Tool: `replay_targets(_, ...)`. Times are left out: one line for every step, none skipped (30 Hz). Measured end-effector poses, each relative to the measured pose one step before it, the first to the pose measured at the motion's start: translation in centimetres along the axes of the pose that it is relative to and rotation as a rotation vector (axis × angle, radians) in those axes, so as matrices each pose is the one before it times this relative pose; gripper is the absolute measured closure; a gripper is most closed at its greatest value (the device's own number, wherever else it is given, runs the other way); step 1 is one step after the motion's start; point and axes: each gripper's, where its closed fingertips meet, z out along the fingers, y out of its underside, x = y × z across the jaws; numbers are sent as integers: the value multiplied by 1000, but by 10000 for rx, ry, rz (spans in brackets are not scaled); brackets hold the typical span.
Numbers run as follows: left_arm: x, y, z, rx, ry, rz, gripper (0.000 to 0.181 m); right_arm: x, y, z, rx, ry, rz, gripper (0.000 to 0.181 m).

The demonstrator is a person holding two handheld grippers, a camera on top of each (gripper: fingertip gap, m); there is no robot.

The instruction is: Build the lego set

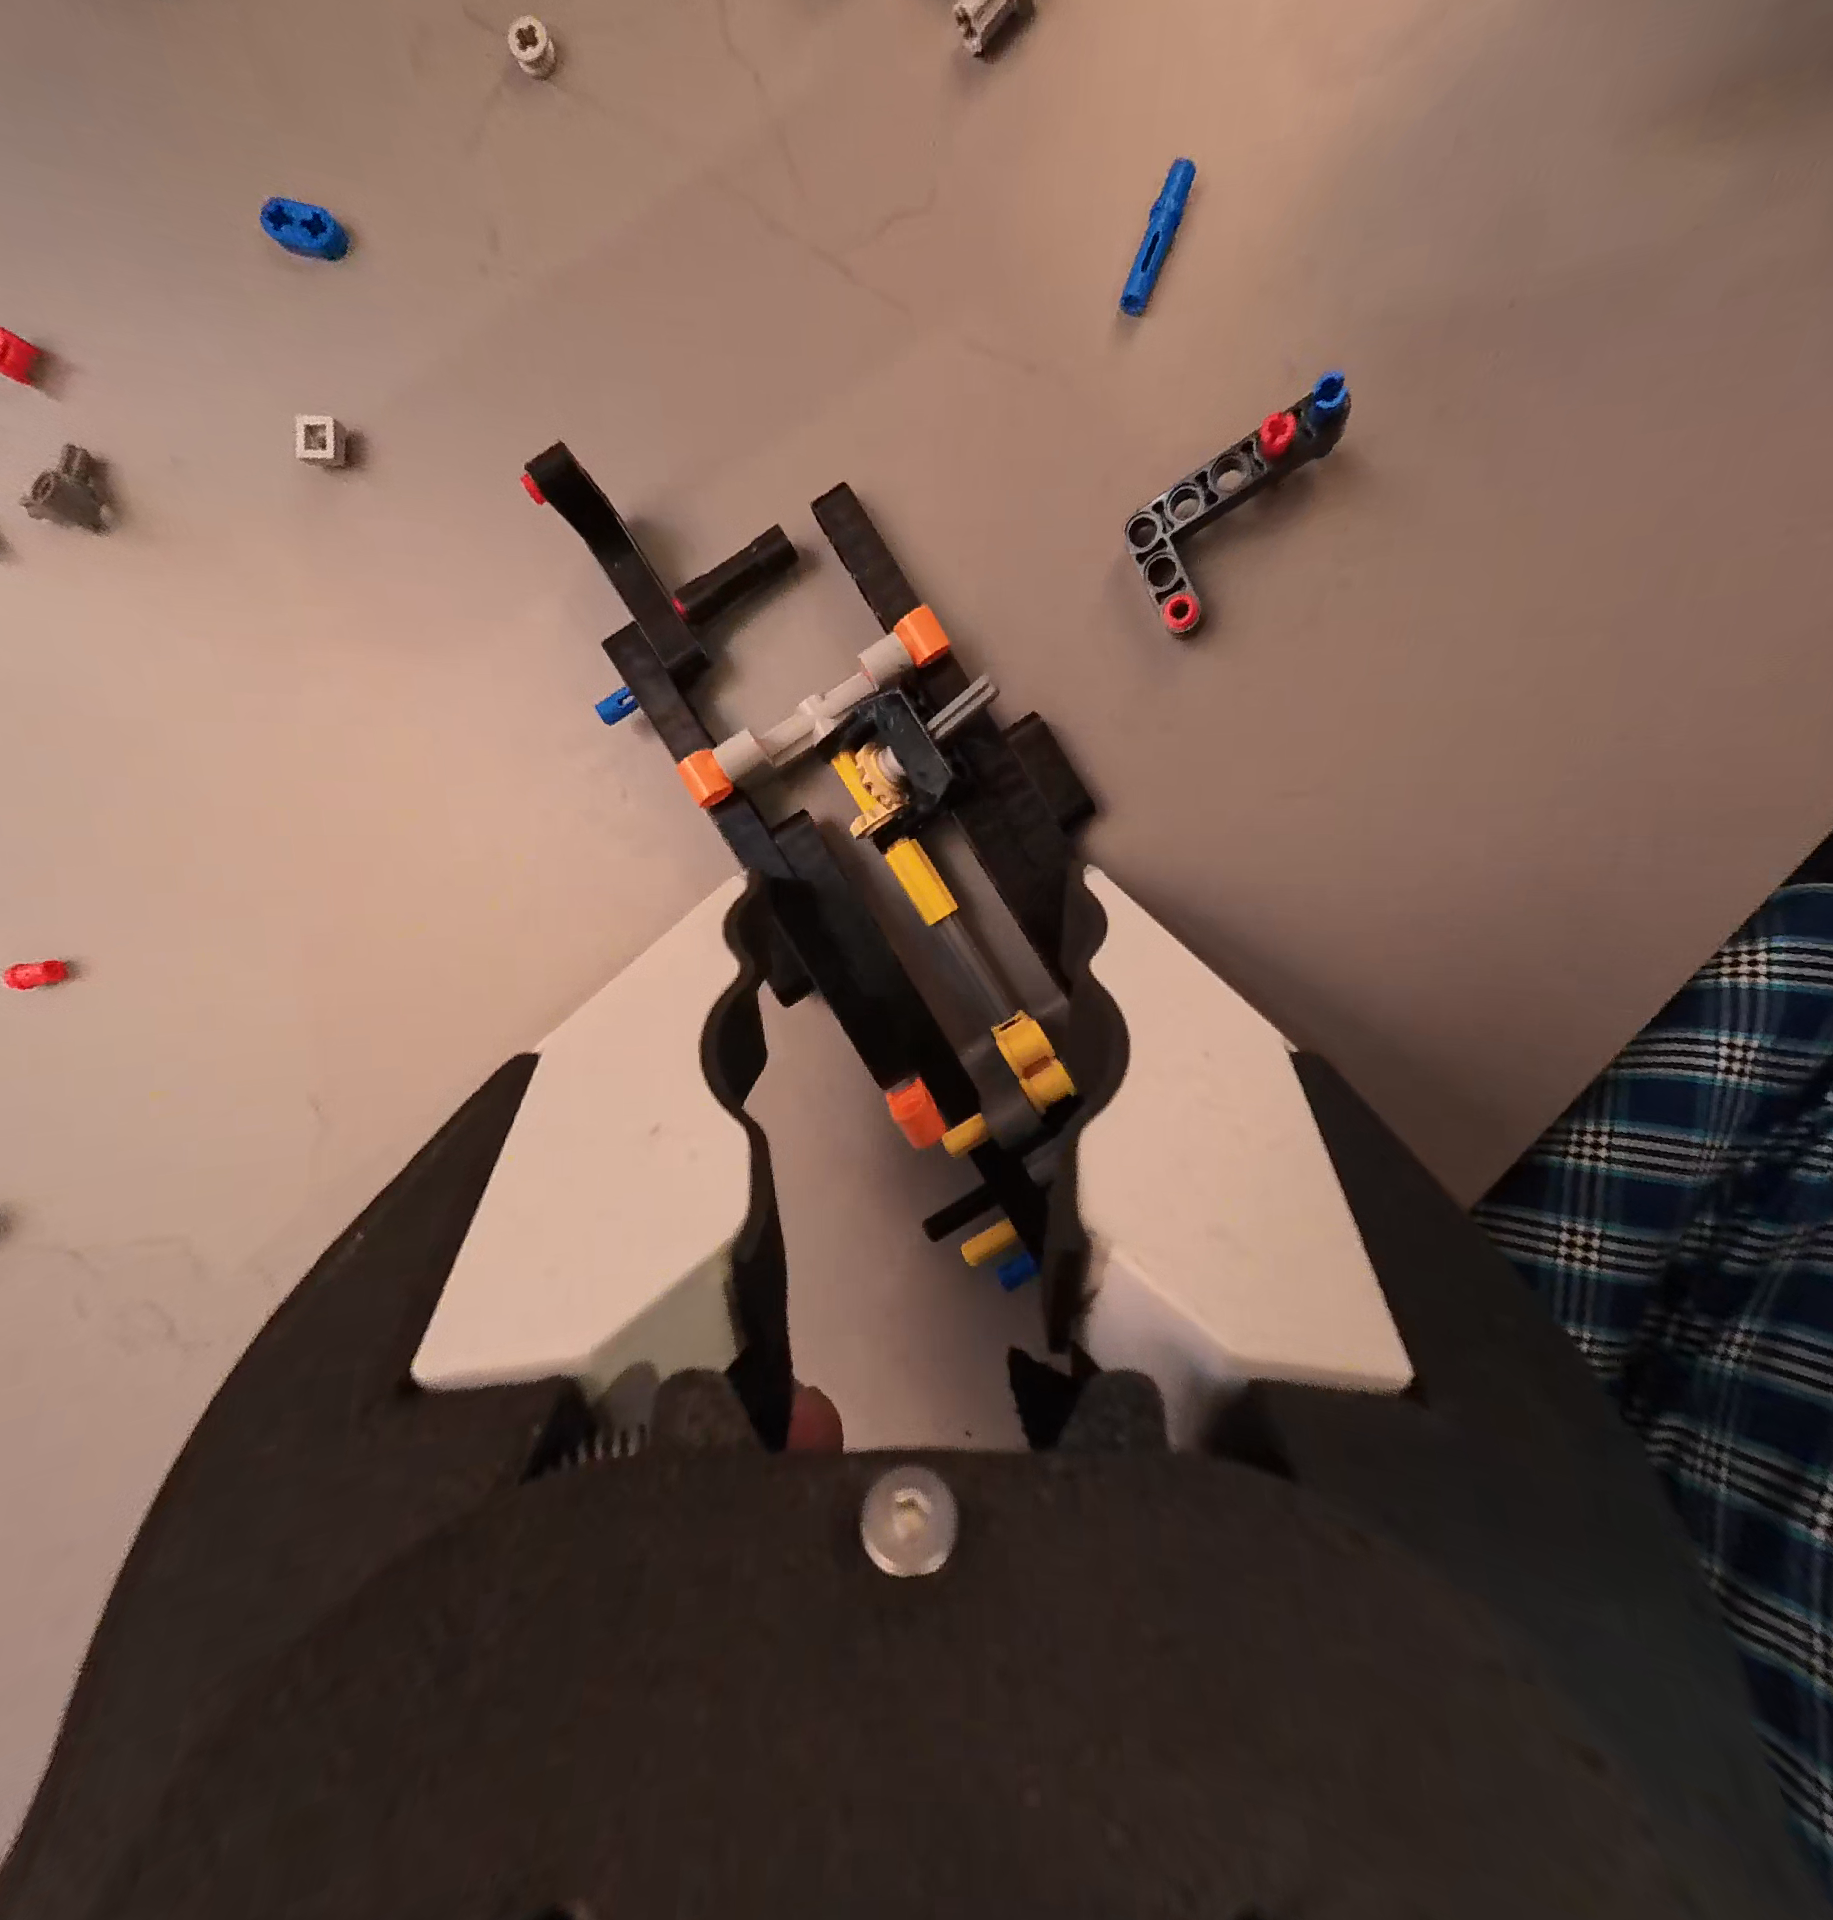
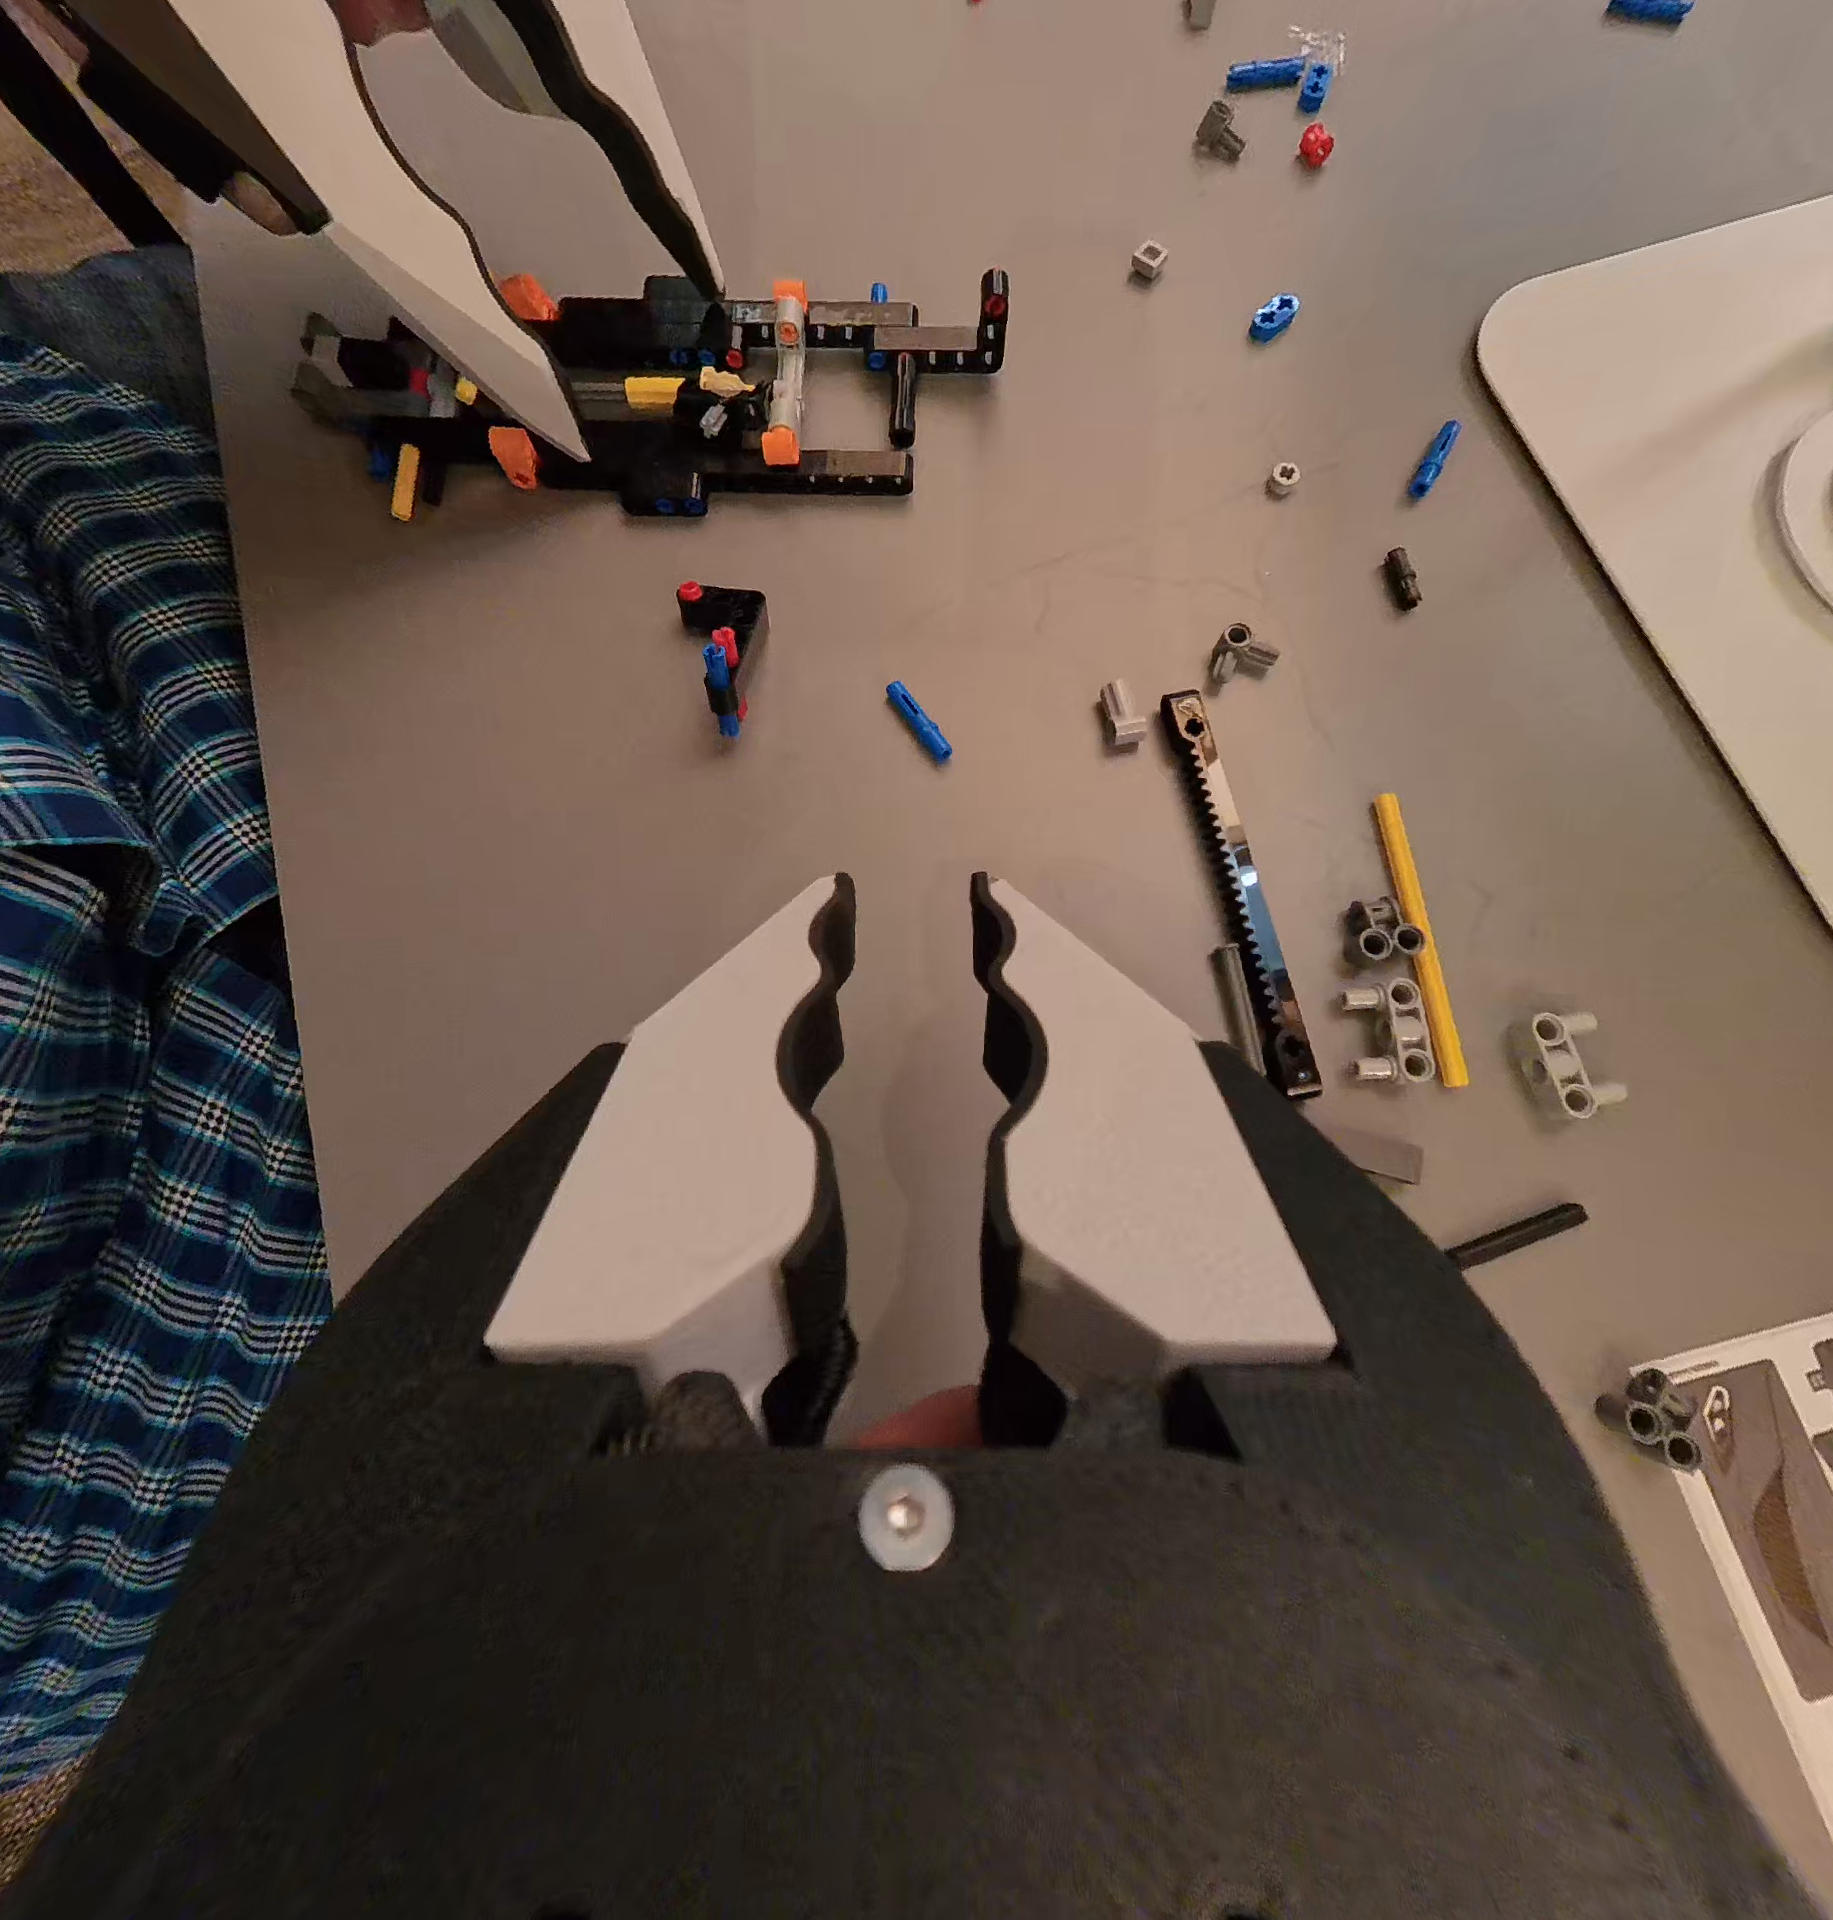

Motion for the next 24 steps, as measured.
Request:
replay_targets(-4, 7, -4, 13, -2, -8, 126, 12, -26, -81, 26, 8, 2, 161)
replay_targets(-19, 21, -25, 15, -12, 12, 126, -3, 1, -64, 22, 1, 12, 160)
replay_targets(-50, 39, -45, 7, -33, 7, 125, 1, 24, -46, 7, 4, 14, 159)
replay_targets(-57, 42, -73, 20, -2, -43, 124, 6, 52, -25, -3, 10, 7, 159)
replay_targets(-39, -87, -135, 118, 19, -51, 124, 16, 56, -31, -1, 17, 5, 159)
replay_targets(-71, -132, -193, 135, 8, -53, 125, 16, 28, -38, 9, 13, 11, 159)
replay_targets(-155, -109, -238, 116, -27, -76, 125, 8, 13, -56, 14, 7, 10, 159)
replay_targets(-328, -156, -286, 159, -102, -42, 127, 34, 24, -47, 7, 14, 3, 158)
replay_targets(-502, -225, -336, 226, -194, 36, 133, 49, 32, -66, 0, 26, 3, 158)
replay_targets(-698, -71, -296, 138, -276, 59, 136, 77, 38, -74, 2, 28, 9, 158)
replay_targets(-933, 162, -249, -30, -336, 28, 138, 90, 42, -110, 3, 30, 20, 158)
replay_targets(-1041, 110, -227, 15, -351, 11, 140, 104, 48, -102, 5, 32, 20, 158)
replay_targets(-1081, -16, -211, 90, -317, -44, 145, 110, 54, -128, 9, 37, 19, 158)
replay_targets(-1110, -91, -163, 117, -285, -70, 147, 111, 44, -119, 12, 34, 27, 158)
replay_targets(-1281, -36, -78, 78, -340, -59, 149, 107, 56, -108, 19, 28, 35, 159)
replay_targets(-1266, -41, 10, 83, -297, -42, 151, 84, 48, -96, 14, 20, 39, 159)
replay_targets(-1064, -103, 84, 108, -163, -50, 154, 84, 67, -85, 10, 23, 35, 159)
replay_targets(-813, -187, 156, 130, -42, -23, 155, 64, 61, -73, 5, 22, 32, 159)
replay_targets(-807, -154, 243, 69, -97, 0, 155, 48, 74, -69, 0, 21, 26, 159)
replay_targets(-743, -183, 300, 63, -119, 79, 156, 17, 57, -66, 2, 17, 21, 159)
replay_targets(-483, -343, 323, 123, -30, 168, 158, 6, 59, -71, 5, 10, 21, 159)
replay_targets(-441, -454, 336, 164, -74, 197, 159, 2, 64, -77, 7, 12, 17, 159)
replay_targets(-492, -389, 430, 81, -140, 191, 159, 14, 79, -74, 2, 16, 24, 159)
replay_targets(-190, -380, 478, 53, 15, 238, 159, 29, 94, -82, -9, 17, 32, 159)
